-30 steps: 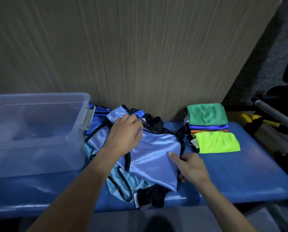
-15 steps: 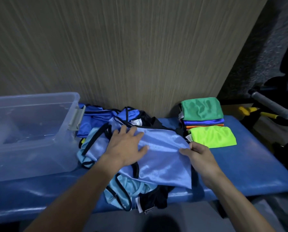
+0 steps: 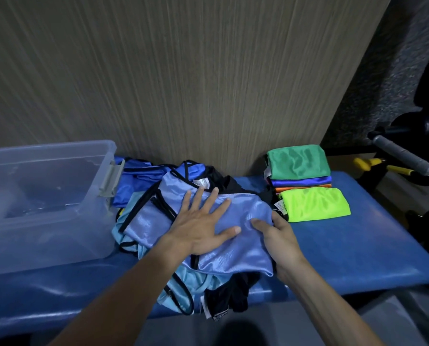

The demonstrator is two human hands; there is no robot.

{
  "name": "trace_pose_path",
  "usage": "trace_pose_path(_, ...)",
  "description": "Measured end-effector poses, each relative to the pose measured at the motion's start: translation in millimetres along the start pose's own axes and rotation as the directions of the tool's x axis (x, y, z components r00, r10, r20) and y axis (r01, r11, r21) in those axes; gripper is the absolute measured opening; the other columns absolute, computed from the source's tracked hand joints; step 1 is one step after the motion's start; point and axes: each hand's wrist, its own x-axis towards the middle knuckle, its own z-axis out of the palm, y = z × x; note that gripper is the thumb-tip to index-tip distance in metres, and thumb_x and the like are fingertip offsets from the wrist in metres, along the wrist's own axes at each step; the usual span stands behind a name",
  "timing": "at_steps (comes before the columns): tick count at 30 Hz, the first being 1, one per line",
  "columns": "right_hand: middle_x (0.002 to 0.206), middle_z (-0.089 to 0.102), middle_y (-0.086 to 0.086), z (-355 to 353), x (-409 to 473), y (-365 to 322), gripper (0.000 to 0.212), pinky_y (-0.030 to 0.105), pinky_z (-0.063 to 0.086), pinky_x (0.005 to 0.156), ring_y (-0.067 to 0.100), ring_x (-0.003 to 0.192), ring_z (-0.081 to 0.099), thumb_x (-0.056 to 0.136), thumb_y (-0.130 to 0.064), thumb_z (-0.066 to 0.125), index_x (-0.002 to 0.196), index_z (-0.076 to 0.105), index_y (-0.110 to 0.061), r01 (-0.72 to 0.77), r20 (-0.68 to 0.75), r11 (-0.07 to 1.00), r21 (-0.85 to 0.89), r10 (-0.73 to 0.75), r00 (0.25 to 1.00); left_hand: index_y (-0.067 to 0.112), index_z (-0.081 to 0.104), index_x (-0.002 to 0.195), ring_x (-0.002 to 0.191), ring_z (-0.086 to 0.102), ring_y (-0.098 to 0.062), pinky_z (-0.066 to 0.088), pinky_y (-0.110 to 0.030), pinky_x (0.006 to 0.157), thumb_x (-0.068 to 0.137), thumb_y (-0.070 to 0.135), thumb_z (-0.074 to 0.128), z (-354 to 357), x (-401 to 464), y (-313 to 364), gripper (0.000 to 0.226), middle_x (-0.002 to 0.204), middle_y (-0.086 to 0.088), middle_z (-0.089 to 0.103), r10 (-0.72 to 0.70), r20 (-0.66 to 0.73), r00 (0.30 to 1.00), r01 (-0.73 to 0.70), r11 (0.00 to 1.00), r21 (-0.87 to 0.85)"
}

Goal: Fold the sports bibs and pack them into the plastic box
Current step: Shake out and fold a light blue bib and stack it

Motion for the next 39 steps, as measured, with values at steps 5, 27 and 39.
trace_pose_path(5, 0.103, 0.077, 0.015, 16, -4, -12, 0.023, 0.049, 0.059, 0.085, 0.034, 0.093, 0.074, 0.097, -0.001, 0.057, 0.112, 0.070, -0.012, 0.040, 0.067, 0.995, 0.089, -0.045, 0.997, 0.041, 0.009, 0.161, 0.157, -0.004, -0.024, 0.000, -0.050, 0.126, 0.088, 0.084, 0.009, -14, -5, -2, 0.084, 0.171, 0.004, -0.001, 0.026, -0.102, 0.994, -0.031, 0.998, -0.048)
trace_pose_path(27, 0.077, 0.068, 0.001, 175, -4, -44, 0.073, 0.024, 0.048, 0.057, 0.016, 0.063, 0.058, 0.098, -0.007, 0.049, 0.161, 0.016, -0.027, 0.110, 0.466, 0.977, -0.182, -0.012, 0.885, 0.023, 0.060, 0.093, 0.081, 0.057, -0.011, 0.044, -0.031, 0.080, 0.103, 0.021, 0.050, -67, -72, -85, 0.015, 0.084, 0.006, 0.061, -0.561, -0.126, 0.818, 0.100, 0.355, -0.930)
trace_pose_path(39, 0.089, 0.053, -0.009, 118, -35, 39, 0.026, 0.033, 0.047, 0.069, 0.019, 0.081, 0.053, 0.086, -0.045, 0.063, 0.102, 0.056, -0.026, 0.764, 0.561, 0.059, -0.643, -0.643, 0.522, 0.025, 0.062, 0.136, 0.111, 0.063, -0.013, 0.047, -0.021, 0.094, 0.096, -0.009, 0.044, -49, -63, -90, 0.055, 0.121, -0.002, 0.069, -0.475, -0.359, 0.803, 0.115, 0.715, -0.690)
